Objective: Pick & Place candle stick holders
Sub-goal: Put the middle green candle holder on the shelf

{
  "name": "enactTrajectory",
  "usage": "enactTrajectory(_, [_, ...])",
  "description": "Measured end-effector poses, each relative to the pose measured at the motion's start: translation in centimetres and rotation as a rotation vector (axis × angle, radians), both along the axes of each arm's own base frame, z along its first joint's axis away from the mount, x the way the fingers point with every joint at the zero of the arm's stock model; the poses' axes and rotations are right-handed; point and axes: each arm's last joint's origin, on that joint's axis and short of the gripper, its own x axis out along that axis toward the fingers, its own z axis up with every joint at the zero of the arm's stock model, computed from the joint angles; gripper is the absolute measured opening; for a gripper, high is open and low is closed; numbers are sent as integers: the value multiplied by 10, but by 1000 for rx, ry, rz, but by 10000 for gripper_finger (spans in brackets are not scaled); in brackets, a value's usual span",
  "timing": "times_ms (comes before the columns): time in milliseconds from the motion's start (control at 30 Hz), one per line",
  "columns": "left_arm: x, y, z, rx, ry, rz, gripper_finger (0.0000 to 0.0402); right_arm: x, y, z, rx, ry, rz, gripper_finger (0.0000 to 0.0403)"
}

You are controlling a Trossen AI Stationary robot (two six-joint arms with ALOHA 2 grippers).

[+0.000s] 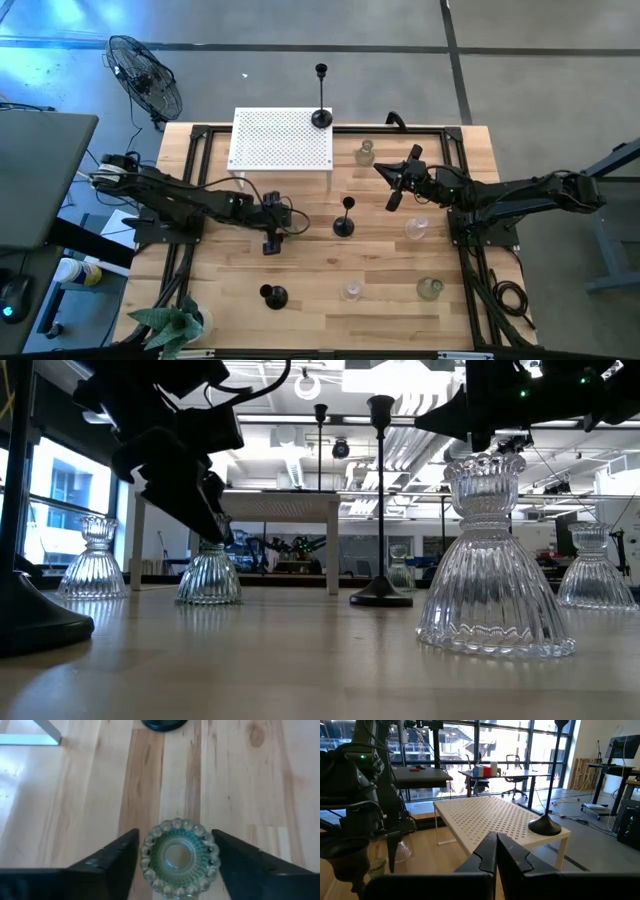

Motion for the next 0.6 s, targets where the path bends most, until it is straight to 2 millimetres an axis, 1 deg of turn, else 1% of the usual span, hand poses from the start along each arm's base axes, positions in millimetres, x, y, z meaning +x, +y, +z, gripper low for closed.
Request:
enactTrajectory(133, [1,0,1,14,-12,-12,165,0,0,0,0,0,0,2])
enactTrajectory(300, [1,-1,2,-12,-19,-36,163,0,0,0,0,0,0,1])
enactTrajectory(367, [-1,-2,7,-45,-32,-62,163,0,0,0,0,0,0,1])
enactTrajectory(467, [-2,-4,27,-96,-53,-102,163,0,0,0,0,1,0,1])
enactTrajectory(600, [-1,-10,69,-113,-96,-126,163,0,0,0,-3,3,0,2])
